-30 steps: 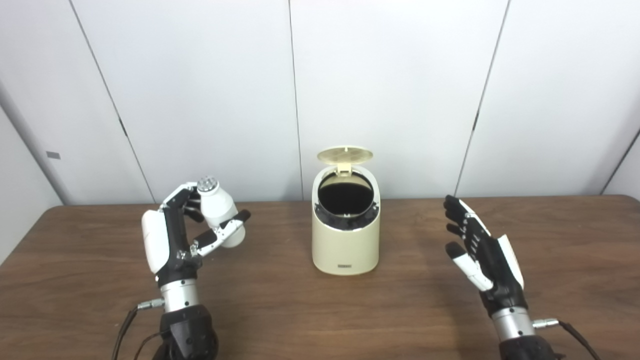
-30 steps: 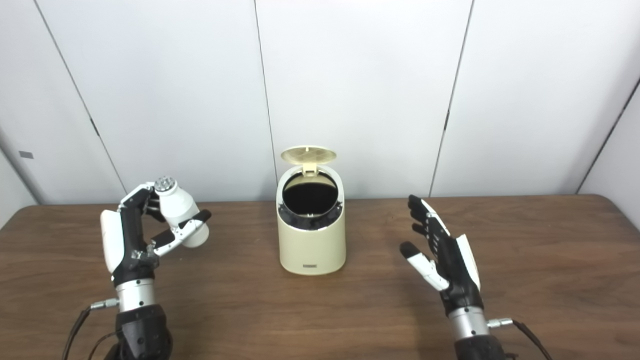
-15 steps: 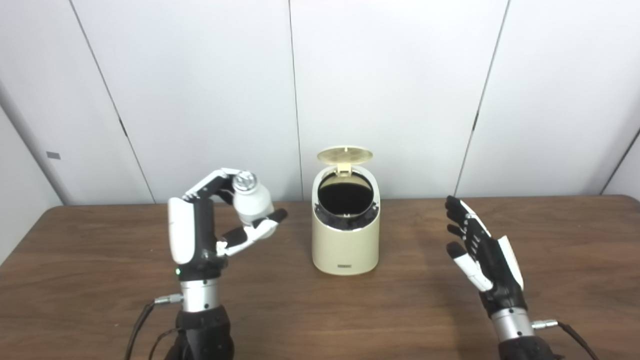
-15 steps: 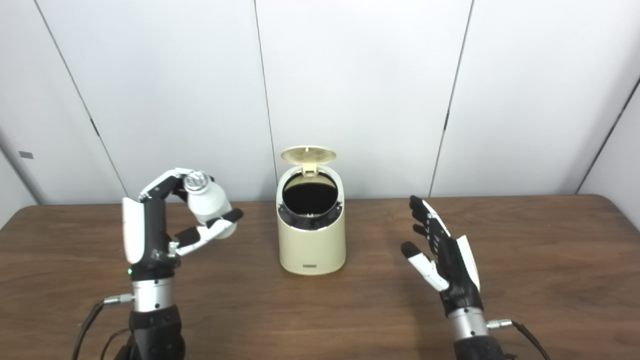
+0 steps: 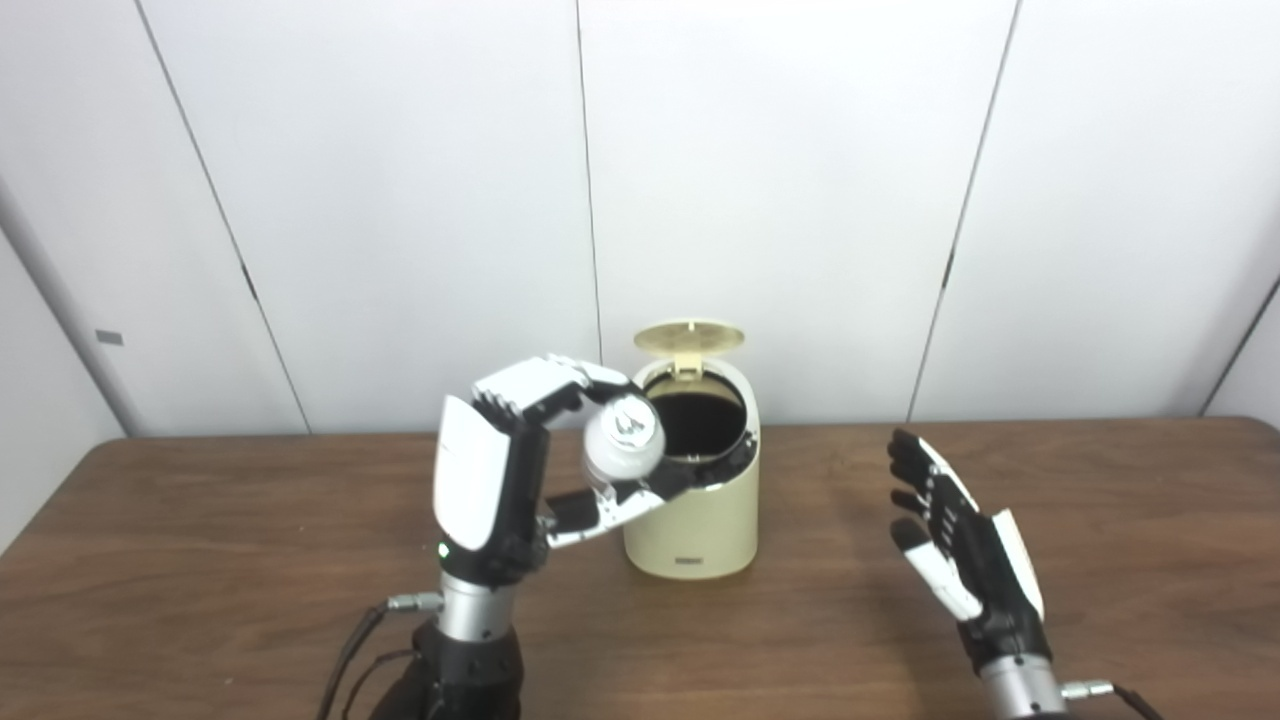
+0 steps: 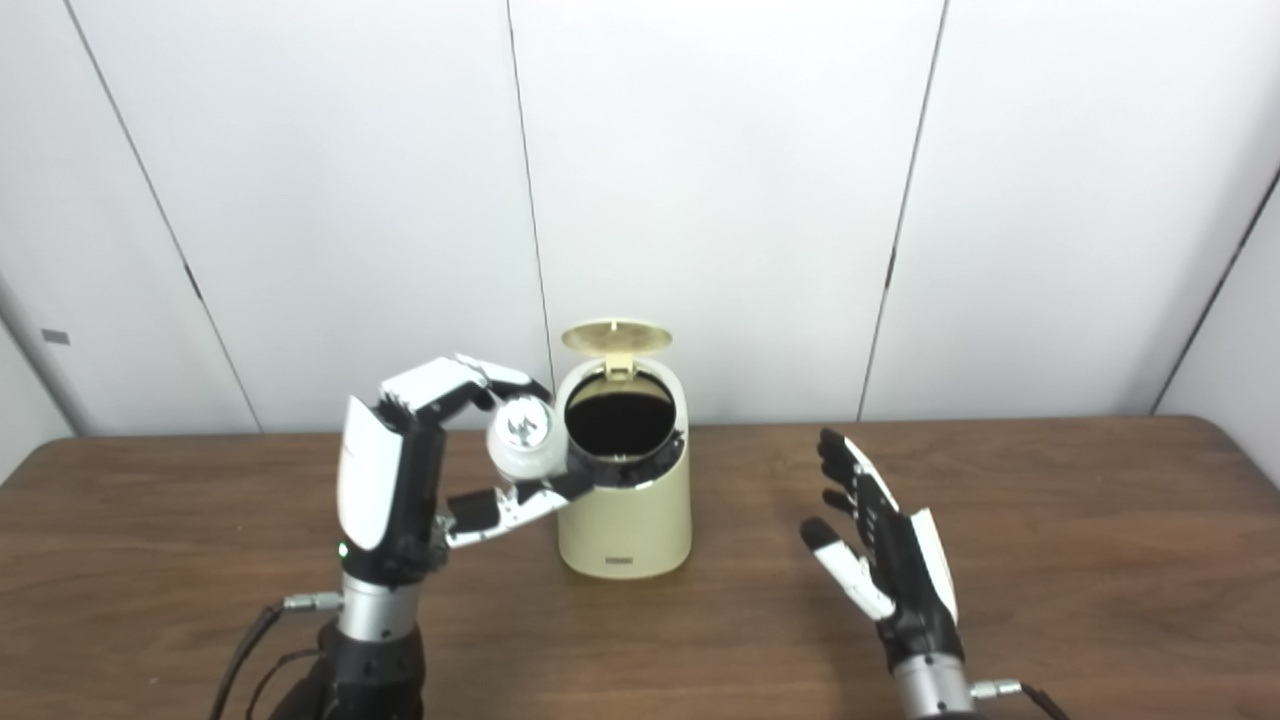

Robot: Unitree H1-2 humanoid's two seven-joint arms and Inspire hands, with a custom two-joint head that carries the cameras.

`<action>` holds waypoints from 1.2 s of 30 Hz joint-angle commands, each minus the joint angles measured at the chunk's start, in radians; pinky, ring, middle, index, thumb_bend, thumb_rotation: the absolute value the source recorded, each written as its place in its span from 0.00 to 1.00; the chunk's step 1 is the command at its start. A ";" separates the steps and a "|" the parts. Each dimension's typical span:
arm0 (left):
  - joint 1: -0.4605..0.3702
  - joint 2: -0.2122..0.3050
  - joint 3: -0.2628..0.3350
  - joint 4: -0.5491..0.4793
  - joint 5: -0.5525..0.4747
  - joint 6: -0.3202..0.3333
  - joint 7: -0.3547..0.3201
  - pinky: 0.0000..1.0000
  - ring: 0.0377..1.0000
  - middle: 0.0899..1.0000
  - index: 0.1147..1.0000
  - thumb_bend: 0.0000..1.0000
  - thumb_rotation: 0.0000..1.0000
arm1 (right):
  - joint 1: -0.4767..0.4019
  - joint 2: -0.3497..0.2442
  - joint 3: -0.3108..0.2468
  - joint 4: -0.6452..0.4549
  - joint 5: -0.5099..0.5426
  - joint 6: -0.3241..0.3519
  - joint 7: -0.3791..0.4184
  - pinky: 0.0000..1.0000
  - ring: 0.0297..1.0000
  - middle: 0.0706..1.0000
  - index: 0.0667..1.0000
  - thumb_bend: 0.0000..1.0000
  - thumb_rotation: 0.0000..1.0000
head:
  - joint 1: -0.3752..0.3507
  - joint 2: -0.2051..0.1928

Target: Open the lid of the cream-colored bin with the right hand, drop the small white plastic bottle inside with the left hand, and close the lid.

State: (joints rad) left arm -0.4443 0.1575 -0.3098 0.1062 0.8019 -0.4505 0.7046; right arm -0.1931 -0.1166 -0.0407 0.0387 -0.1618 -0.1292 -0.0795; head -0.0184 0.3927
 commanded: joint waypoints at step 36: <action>-0.395 0.098 -0.458 0.562 -0.114 -0.019 0.446 0.41 0.49 0.43 0.38 0.50 0.00 | 0.046 0.006 -0.006 -0.051 -0.025 -0.063 -0.029 0.83 0.87 0.87 0.87 1.00 0.86 | -0.060 -0.012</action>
State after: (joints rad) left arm -0.7881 0.2474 -0.7667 0.6691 0.7032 -0.4691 1.1333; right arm -0.1263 -0.1083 -0.0422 0.0286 -0.1825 -0.1640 -0.0978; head -0.0767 0.3820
